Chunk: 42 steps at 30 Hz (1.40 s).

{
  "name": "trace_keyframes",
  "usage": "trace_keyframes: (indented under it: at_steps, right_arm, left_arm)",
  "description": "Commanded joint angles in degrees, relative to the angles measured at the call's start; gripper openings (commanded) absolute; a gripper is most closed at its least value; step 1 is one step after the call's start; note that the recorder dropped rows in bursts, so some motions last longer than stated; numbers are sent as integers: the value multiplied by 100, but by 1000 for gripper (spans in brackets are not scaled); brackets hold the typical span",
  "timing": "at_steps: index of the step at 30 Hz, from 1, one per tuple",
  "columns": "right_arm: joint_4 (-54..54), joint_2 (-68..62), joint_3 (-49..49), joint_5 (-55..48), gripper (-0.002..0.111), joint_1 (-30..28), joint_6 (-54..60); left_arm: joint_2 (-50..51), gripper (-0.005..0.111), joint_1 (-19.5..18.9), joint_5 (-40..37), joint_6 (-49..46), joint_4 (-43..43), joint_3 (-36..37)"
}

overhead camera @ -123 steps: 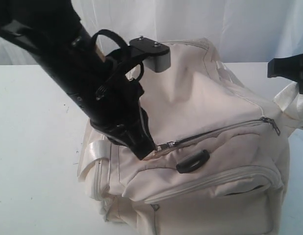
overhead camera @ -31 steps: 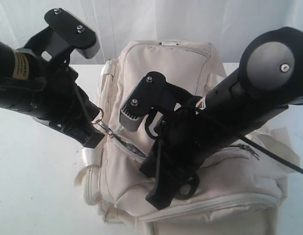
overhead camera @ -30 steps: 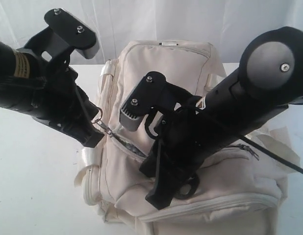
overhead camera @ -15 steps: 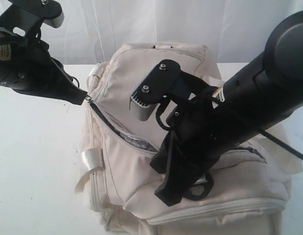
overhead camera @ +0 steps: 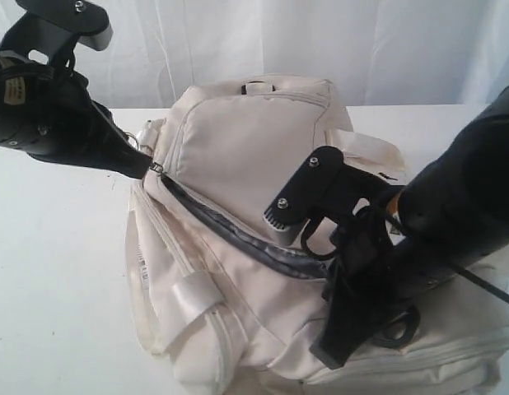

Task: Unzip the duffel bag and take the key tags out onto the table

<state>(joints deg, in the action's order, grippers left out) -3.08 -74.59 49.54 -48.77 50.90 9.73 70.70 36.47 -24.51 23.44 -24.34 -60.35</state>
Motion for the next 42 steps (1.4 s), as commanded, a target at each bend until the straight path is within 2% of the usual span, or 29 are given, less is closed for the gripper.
trace_keyframes:
  at_steps: [1, 9, 16, 20, 23, 27, 29, 30, 31, 32, 34, 36, 38, 40, 42]
  right_arm:
    - [-1474, -28, -424, -2119, 0, -68, -845]
    - [-2604, -28, -496, -2119, 0, -68, -1901]
    - [-3363, -28, -496, -2119, 0, -84, -2352]
    - [-3664, -28, -496, -2119, 0, -279, -2519]
    - [-3247, -28, -496, -2119, 0, -304, -2568]
    - [-1914, 17, -378, -1977, 1, -293, -1856]
    - [-1152, 132, -210, -1826, 10, -293, -1451]
    - [-819, 224, -35, -1826, 20, -293, -1271]
    - [-733, 287, 59, -1826, 26, -293, -1234]
    - [-723, 423, 207, -1813, 39, -293, -1155]
    - [-723, 631, 439, -1616, 52, -293, -802]
    - [-688, 817, 757, -1345, 54, -293, -779]
    - [-373, 953, 1043, -1008, 54, -293, -677]
    - [433, 982, 1131, -515, 54, -293, -74]
    - [1863, 855, 1097, 52, 54, -284, 866]
  left_arm:
    - [-141, 0, -266, -328, 15, -1235, -45]
    - [-141, 0, -266, -554, 15, -1369, -45]
    - [-254, 0, -266, -893, 15, -1446, -45]
    - [-464, 0, -266, -1044, 15, -1446, -45]
    - [-573, 0, -266, -1044, 15, -1354, -45]
    - [-599, 0, -266, -994, -55, -828, -45]
    - [-534, 0, -266, -905, -600, -368, -45]
    - [-456, 0, -266, -840, -830, -169, -45]
    - [-410, 0, -266, -795, -887, -95, -45]
    - [-310, 0, -266, -739, -1065, 126, -45]
    - [-194, 0, -266, -672, -1091, 202, -45]
    - [-131, 0, -266, -596, -1275, 317, -45]
    - [-131, 0, -266, -480, -1688, 787, -45]
    - [-131, 0, -256, -272, -2125, 1305, -45]
    - [-131, 0, -256, -189, -2581, 1719, -45]
